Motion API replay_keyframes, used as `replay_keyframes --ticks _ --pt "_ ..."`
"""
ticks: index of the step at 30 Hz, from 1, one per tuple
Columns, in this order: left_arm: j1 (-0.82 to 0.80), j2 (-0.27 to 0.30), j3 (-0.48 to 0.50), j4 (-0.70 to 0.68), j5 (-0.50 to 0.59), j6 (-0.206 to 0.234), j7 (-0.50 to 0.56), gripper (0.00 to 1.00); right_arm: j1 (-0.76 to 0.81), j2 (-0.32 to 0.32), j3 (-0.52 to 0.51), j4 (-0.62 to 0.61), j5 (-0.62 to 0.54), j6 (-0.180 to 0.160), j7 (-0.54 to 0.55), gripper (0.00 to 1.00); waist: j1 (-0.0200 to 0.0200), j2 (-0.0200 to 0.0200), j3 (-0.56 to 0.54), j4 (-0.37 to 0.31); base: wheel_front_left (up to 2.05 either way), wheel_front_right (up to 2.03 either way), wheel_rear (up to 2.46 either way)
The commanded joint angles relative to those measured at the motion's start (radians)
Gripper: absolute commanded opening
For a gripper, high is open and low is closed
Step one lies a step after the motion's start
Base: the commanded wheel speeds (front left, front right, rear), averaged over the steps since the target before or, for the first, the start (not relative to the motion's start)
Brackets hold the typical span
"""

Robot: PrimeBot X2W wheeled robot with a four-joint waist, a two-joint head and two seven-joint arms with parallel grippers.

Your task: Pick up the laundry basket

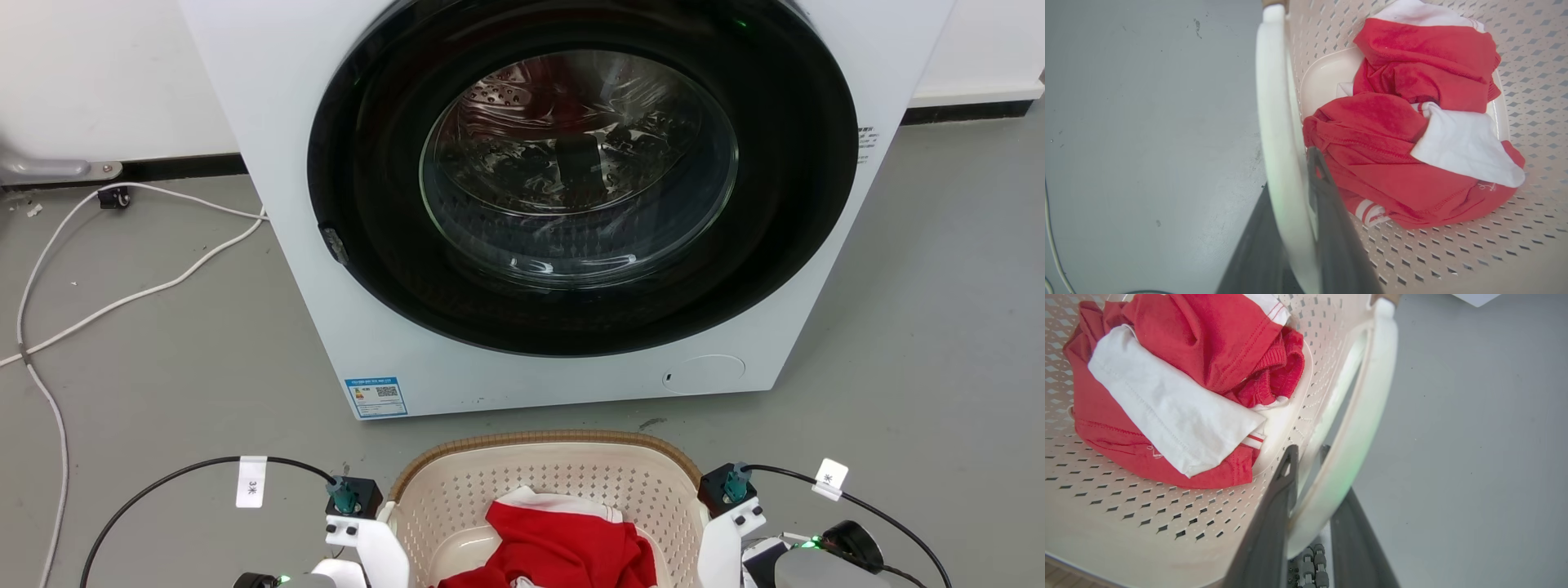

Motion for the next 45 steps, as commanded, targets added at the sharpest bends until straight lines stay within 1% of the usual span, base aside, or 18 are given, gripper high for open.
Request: replay_keyframes --ticks 1,45 --pt "-0.018 0.002 -0.007 -0.005 -0.003 -0.004 -0.01 0.0 -0.001 0.0 0.007 -0.005 -0.002 0.011 0.0 0.0 0.0 -0.0001 0.0 0.0 0.0 0.0 0.0" --pt "-0.029 0.01 -0.095 0.003 -0.087 -0.004 -0.021 0.0 0.013 -0.007 0.012 -0.006 0.003 0.011 0.013 0.0 0.0 -0.0001 0.002 0.004 0.0 0.0 0.0"
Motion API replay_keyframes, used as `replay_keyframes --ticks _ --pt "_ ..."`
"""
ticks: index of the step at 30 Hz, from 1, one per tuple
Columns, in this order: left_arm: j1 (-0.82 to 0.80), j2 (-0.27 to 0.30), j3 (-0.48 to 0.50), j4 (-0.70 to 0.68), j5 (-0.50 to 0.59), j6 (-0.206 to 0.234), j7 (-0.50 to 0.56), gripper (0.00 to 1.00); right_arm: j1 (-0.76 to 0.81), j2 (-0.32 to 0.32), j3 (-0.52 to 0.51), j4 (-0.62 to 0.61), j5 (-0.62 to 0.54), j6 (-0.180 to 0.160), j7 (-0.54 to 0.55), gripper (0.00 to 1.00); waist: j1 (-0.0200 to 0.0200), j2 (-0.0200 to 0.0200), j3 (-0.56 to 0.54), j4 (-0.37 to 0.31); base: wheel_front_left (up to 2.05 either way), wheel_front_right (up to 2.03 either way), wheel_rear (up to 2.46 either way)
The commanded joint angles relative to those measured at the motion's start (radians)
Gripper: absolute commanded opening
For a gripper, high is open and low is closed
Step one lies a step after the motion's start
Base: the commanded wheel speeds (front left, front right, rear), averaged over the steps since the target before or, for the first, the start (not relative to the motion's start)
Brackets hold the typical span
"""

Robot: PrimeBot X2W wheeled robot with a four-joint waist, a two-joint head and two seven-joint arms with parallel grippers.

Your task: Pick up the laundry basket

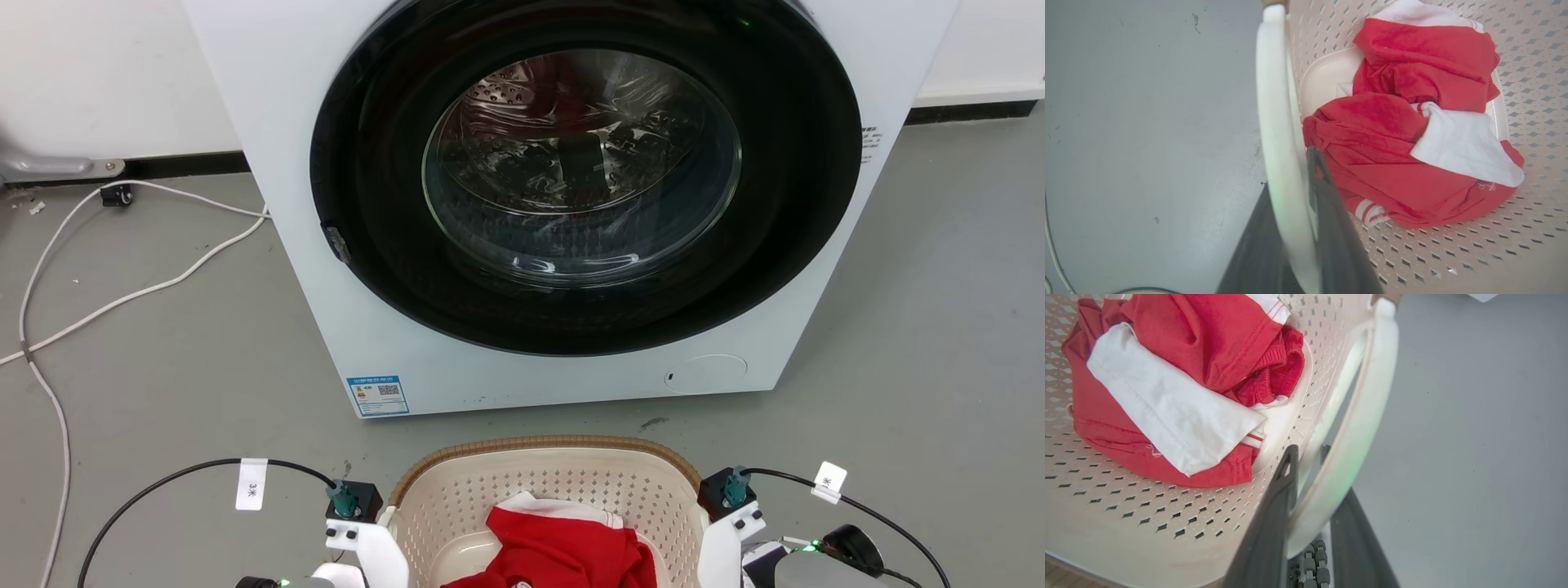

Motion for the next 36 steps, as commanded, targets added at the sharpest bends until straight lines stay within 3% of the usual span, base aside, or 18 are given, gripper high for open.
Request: replay_keyframes --ticks 1,36 --pt "-0.024 0.005 -0.006 -0.004 -0.002 -0.004 -0.01 0.0 0.008 -0.002 0.007 -0.004 0.0 0.011 0.004 0.0 0.0 -0.0001 0.0 0.0 0.0 0.0 0.0" --pt "-0.032 0.007 -0.061 0.002 -0.057 -0.004 -0.02 0.0 0.015 -0.004 0.007 -0.005 -0.009 0.011 0.011 0.0 0.0 -0.0001 0.0 0.001 0.0 0.0 0.0"
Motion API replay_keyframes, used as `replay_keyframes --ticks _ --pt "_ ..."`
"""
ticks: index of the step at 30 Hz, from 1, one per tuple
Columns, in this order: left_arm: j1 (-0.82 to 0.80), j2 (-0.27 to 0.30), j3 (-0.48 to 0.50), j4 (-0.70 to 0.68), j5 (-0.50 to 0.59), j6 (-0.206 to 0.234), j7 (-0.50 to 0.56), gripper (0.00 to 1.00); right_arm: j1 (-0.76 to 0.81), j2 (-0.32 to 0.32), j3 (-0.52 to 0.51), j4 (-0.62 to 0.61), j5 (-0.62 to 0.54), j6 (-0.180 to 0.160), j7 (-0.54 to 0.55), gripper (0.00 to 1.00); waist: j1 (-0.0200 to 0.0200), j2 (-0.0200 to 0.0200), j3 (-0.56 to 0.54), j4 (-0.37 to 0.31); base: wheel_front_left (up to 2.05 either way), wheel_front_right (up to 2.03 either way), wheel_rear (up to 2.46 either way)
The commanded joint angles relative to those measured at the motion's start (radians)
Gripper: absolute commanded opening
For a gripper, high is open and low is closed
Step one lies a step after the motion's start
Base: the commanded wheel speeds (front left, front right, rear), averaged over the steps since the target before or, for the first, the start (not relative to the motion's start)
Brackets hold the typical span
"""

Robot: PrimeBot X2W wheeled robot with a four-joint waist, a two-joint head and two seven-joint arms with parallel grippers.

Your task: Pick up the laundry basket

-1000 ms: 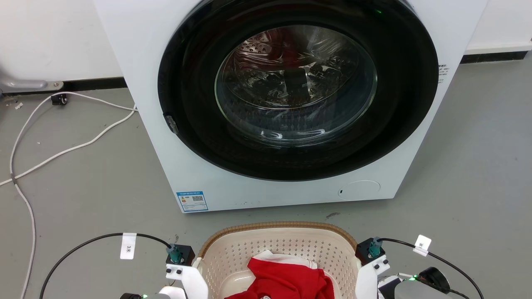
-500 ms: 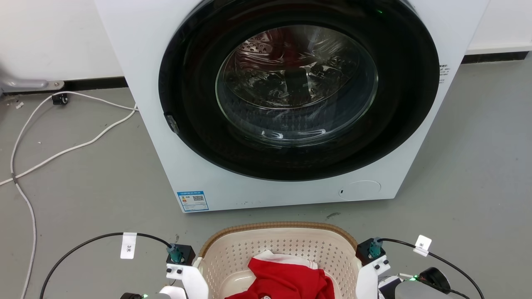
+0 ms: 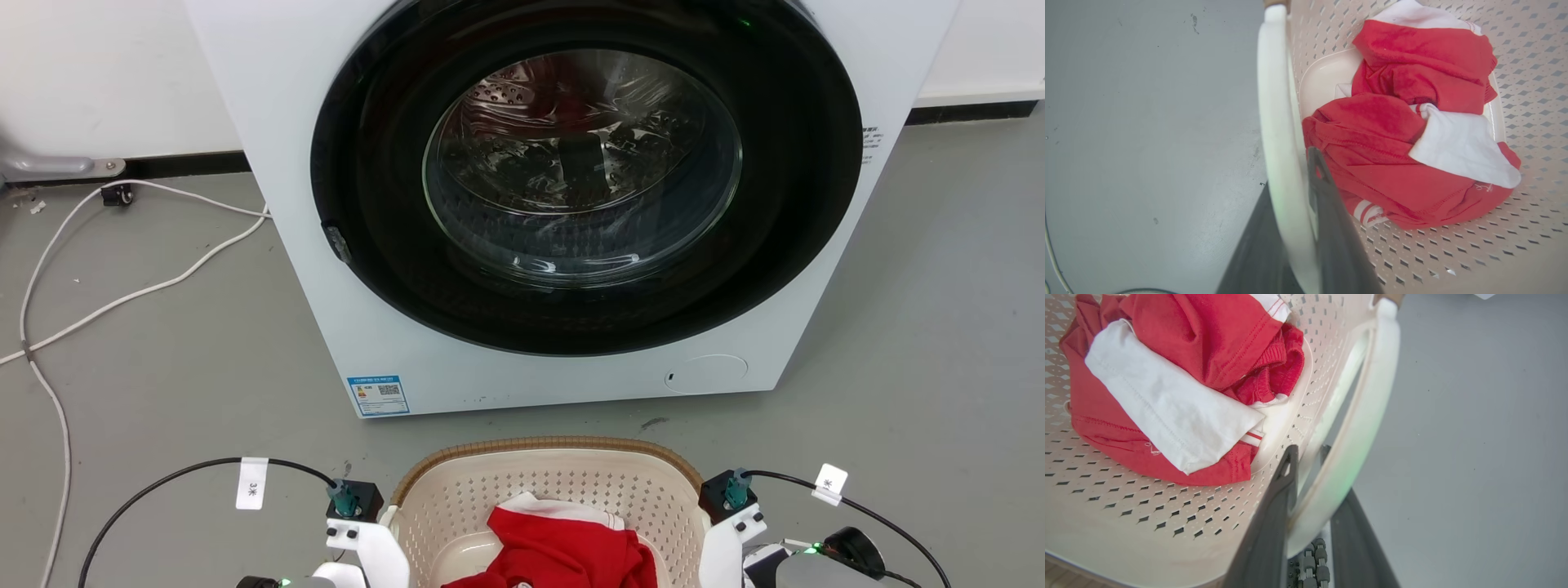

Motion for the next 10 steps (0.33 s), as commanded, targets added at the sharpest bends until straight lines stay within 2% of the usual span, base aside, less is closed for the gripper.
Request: replay_keyframes --ticks 1,10 --pt "-0.023 0.006 -0.005 -0.003 -0.001 -0.004 -0.011 0.0 0.01 -0.001 0.007 -0.001 -0.008 0.011 0.006 0.0 0.0 0.0 0.0 0.0 0.0 0.0 0.0" --pt "-0.02 0.006 -0.019 -0.003 -0.015 -0.004 -0.013 0.0 0.015 -0.001 0.007 0.0 -0.009 0.011 0.004 0.0 0.0 0.0 -0.001 -0.001 0.0 0.0 0.0"
